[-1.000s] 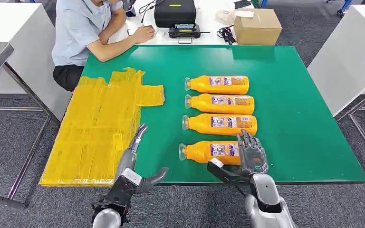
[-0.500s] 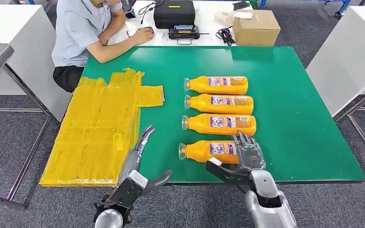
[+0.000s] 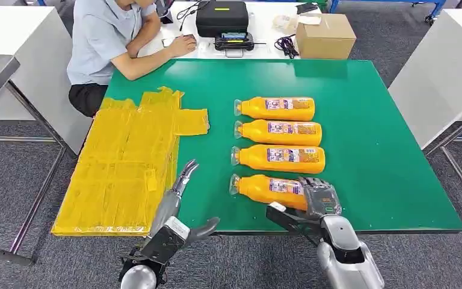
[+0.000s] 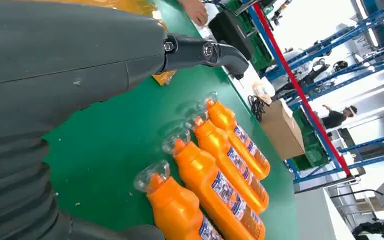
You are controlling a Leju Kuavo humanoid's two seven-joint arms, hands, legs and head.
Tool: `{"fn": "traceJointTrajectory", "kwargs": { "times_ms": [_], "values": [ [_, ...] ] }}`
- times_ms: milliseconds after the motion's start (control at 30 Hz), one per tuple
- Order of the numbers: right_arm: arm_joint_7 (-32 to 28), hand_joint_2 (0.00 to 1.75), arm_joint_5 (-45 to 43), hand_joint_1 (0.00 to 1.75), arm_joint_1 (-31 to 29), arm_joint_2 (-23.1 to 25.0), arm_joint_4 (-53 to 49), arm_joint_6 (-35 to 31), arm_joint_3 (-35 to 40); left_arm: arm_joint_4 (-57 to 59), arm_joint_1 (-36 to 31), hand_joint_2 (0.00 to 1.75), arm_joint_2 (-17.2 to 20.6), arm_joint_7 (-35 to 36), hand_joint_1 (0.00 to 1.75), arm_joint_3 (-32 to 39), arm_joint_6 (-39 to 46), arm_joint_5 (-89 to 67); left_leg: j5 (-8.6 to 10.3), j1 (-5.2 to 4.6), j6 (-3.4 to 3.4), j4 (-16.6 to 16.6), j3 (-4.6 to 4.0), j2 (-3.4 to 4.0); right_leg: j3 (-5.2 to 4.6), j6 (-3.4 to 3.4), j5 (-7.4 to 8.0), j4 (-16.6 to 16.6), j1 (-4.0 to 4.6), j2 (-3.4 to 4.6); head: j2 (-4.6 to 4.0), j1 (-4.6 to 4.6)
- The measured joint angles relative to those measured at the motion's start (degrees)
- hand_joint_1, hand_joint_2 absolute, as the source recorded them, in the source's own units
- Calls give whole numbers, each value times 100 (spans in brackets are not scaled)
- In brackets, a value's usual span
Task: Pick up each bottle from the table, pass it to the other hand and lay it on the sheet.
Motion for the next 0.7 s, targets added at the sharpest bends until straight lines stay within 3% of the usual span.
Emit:
{"fn": "traceJointTrajectory", "kwargs": {
  "times_ms": [500, 600, 700],
  "values": [
    [-356, 175, -932, 175, 150, -210, -83, 7, -39, 7, -7, 175, 0, -52, 0, -24, -17, 52, -27, -2, 19, 0, 51, 1, -6, 14, -19, -7, 0, 1, 0, 0],
    [-696, 175, -1700, 175, 278, -216, -221, 9, -92, 9, -11, 175, 4, -57, 0, -44, -17, 118, -27, -4, 19, 0, 47, 1, 24, 15, -18, -7, -1, 2, 0, 0],
    [-1338, 175, -3075, 175, 538, -102, -626, 99, -217, 9, -13, 175, 17, -20, 0, -72, -48, 656, -26, -4, 20, 0, 38, 10, 50, 18, -11, -6, -1, 3, 0, 4]
  ]
}}
